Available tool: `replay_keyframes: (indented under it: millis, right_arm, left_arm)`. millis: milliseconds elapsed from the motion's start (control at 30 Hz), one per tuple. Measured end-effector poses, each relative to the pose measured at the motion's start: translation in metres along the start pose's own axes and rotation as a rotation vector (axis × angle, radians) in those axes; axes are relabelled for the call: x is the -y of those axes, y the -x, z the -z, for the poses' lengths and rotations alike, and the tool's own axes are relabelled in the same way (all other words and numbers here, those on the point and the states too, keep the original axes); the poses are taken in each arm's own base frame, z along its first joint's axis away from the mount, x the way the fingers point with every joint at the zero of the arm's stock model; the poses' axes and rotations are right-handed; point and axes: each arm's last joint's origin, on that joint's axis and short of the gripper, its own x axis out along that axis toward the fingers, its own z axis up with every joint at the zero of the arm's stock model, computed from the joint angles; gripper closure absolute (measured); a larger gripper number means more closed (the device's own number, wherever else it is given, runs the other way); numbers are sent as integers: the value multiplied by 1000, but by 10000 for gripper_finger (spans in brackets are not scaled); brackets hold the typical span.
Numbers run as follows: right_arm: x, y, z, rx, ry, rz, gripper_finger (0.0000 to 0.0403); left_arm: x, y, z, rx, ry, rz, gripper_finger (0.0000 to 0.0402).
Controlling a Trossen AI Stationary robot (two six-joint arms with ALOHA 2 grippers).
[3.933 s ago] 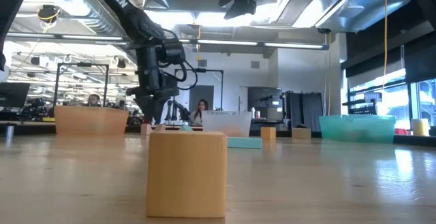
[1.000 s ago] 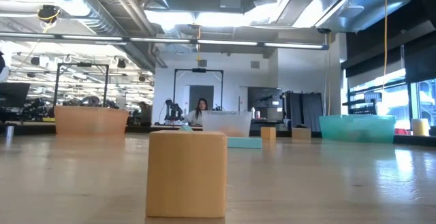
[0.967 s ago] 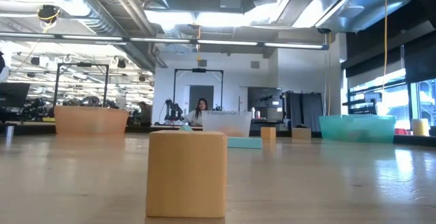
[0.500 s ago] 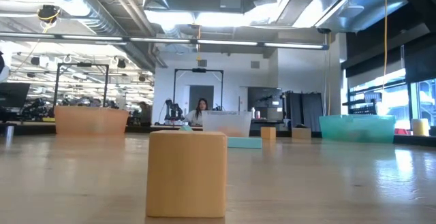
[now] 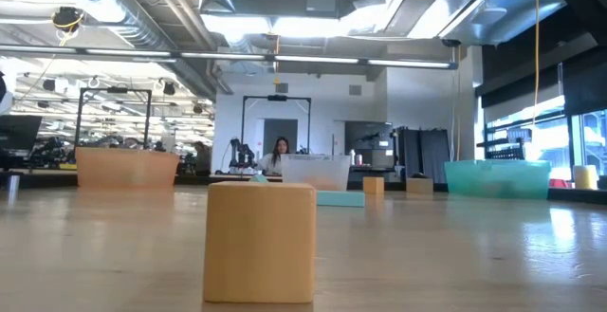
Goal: Sort & place blocks by color
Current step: Put the brown block into the blue bin
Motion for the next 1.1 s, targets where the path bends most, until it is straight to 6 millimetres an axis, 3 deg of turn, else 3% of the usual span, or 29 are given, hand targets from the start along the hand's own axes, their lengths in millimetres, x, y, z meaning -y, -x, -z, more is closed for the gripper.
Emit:
replay_keyframes:
  millis: [533, 1100]
  right_arm:
    - [2, -4, 2, -4, 1, 23, 111]
    - [3, -4, 3, -7, -1, 29, 256]
  left_arm:
    - [-1, 0, -5, 42, -5, -9, 315]
    - [-1, 0, -4, 40, -3, -7, 315]
